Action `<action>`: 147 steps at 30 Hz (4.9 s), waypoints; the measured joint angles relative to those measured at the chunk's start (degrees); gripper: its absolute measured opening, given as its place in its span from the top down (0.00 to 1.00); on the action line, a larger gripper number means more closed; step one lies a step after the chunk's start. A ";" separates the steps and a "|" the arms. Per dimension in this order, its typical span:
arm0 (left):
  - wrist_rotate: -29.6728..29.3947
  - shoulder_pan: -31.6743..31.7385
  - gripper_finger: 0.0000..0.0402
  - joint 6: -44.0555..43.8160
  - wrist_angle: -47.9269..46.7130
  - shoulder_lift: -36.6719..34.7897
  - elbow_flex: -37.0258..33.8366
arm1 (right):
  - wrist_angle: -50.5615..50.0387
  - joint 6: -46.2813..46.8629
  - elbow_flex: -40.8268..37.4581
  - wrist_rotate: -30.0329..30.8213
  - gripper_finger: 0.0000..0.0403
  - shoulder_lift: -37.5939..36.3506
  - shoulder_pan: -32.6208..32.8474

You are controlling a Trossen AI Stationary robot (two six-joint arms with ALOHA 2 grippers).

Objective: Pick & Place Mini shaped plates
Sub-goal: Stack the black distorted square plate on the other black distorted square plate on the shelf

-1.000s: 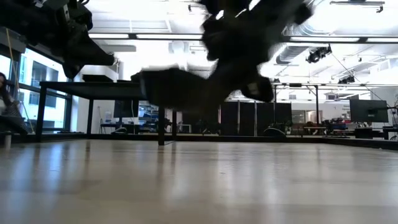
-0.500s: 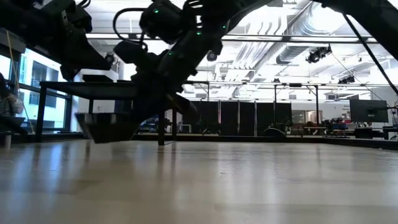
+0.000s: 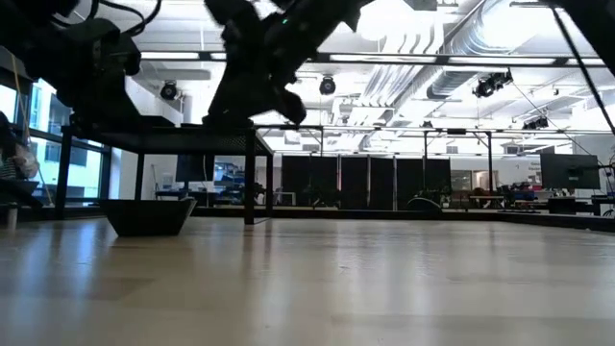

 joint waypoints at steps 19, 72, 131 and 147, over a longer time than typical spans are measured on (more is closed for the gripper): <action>8.47 0.32 0.73 -5.46 -1.68 29.40 10.32 | 32.55 -0.77 -48.42 -1.70 0.99 -32.84 -4.48; 24.80 10.86 0.71 16.62 -10.56 53.30 24.19 | 39.21 -3.70 -63.56 -0.09 1.00 -47.71 -8.02; 35.06 79.49 0.87 60.29 -57.11 65.07 85.98 | 39.24 -5.78 -63.54 -0.57 1.00 -47.69 -8.01; 32.96 76.03 0.93 61.70 -55.65 63.98 85.96 | 39.29 -5.77 -63.54 -0.55 0.99 -47.69 -8.00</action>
